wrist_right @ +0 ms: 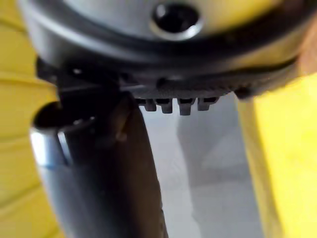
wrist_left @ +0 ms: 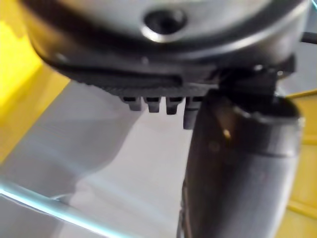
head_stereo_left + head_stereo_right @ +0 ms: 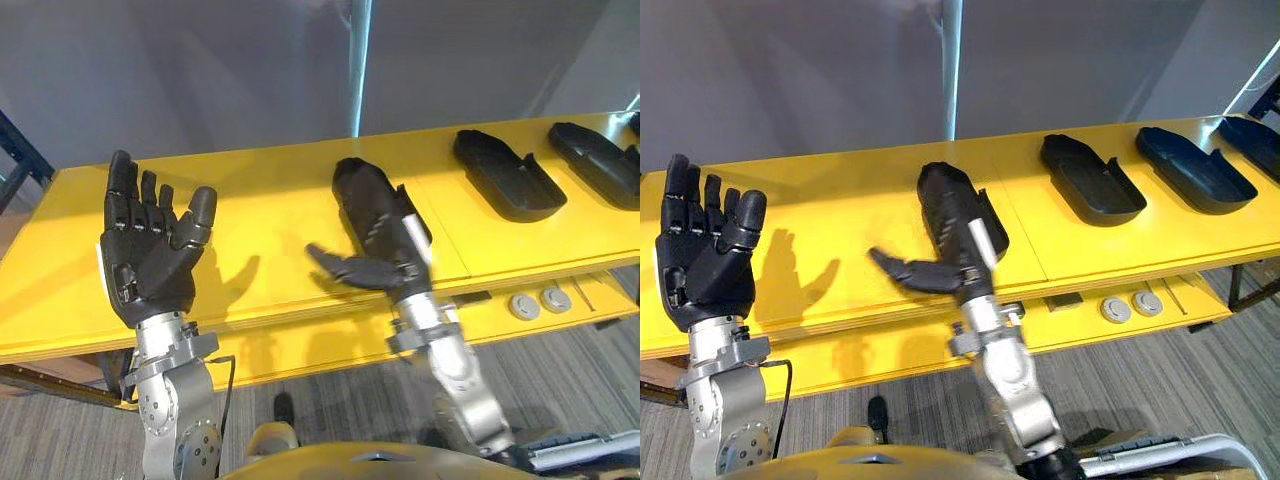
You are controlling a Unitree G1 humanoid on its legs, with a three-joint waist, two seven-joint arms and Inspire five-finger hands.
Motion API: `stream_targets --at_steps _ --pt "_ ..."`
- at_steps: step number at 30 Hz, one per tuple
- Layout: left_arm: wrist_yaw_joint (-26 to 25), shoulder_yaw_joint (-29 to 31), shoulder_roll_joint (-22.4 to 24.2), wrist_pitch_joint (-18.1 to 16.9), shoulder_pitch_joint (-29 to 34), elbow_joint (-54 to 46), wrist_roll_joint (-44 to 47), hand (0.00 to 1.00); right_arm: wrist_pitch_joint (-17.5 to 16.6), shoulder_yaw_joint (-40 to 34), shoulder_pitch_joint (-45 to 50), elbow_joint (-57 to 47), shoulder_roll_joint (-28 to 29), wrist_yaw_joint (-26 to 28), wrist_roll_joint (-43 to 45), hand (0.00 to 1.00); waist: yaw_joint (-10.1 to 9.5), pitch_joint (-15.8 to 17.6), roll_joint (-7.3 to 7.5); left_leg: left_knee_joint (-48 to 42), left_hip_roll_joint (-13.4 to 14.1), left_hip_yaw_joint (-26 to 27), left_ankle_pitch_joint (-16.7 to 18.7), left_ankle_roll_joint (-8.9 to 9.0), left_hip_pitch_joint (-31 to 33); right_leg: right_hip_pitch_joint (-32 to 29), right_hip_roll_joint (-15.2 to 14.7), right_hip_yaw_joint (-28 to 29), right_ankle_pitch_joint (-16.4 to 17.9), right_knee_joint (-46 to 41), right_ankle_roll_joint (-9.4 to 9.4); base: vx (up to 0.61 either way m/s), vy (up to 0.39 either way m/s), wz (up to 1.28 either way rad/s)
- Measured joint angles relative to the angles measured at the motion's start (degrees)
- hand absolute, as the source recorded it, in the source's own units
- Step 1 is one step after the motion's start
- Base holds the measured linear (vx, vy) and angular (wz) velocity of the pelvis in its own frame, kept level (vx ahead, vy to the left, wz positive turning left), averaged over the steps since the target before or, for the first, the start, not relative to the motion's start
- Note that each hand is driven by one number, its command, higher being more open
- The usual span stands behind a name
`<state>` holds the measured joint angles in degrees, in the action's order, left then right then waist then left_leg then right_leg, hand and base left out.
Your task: Walk over and take three plastic housings, then place them on the shelf
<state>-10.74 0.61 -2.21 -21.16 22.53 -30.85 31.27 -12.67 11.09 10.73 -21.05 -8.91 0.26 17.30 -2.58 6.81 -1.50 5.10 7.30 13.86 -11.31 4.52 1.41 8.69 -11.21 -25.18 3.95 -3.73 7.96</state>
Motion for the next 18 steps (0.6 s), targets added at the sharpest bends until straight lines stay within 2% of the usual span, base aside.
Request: stream_targets --at_steps 2,4,7,12,18 --pt "0.1 0.4 0.0 0.0 0.9 0.0 0.2 1.00 -1.4 -4.9 1.8 -2.0 0.2 0.2 1.3 1.00 0.41 0.0 0.03 0.0 0.2 0.6 0.2 -0.16 0.0 -0.5 0.0 0.6 0.0 0.0 -0.04 0.00 -0.010 -0.22" --pt "0.2 0.4 0.0 -0.1 2.4 0.0 1.0 1.00 -3.0 -11.0 3.9 -2.8 0.1 -0.9 1.1 1.00 2.09 0.1 0.00 0.0 0.3 1.6 0.3 0.06 0.0 -1.2 0.1 1.7 -0.1 0.0 -0.04 0.02 -0.014 -0.24" --pt "0.7 -1.1 0.0 0.0 2.3 0.0 2.3 1.00 -2.7 -12.3 7.2 -2.8 0.1 -0.7 1.1 1.00 4.07 0.1 -0.11 0.0 0.7 3.0 0.3 0.05 -0.2 -1.8 0.3 3.1 -0.6 -0.1 0.24 0.05 -0.025 -0.25" --pt "1.4 -3.5 0.0 0.2 0.3 0.0 2.6 1.00 0.5 -12.1 6.8 -1.1 -0.5 -0.2 1.7 1.00 4.29 0.3 -0.16 -0.2 1.1 3.7 0.4 0.15 -0.8 -1.7 0.5 3.8 -0.7 -0.2 0.13 0.04 -0.027 -0.09" --pt "1.0 -4.3 -0.1 0.5 -2.7 2.1 3.4 1.00 5.7 -11.8 1.5 7.0 -2.8 3.3 3.9 1.00 4.09 2.5 -0.99 -0.1 1.1 2.9 0.3 0.06 -0.3 -1.6 0.7 3.1 -0.6 -0.3 0.10 -0.02 -0.009 0.06"
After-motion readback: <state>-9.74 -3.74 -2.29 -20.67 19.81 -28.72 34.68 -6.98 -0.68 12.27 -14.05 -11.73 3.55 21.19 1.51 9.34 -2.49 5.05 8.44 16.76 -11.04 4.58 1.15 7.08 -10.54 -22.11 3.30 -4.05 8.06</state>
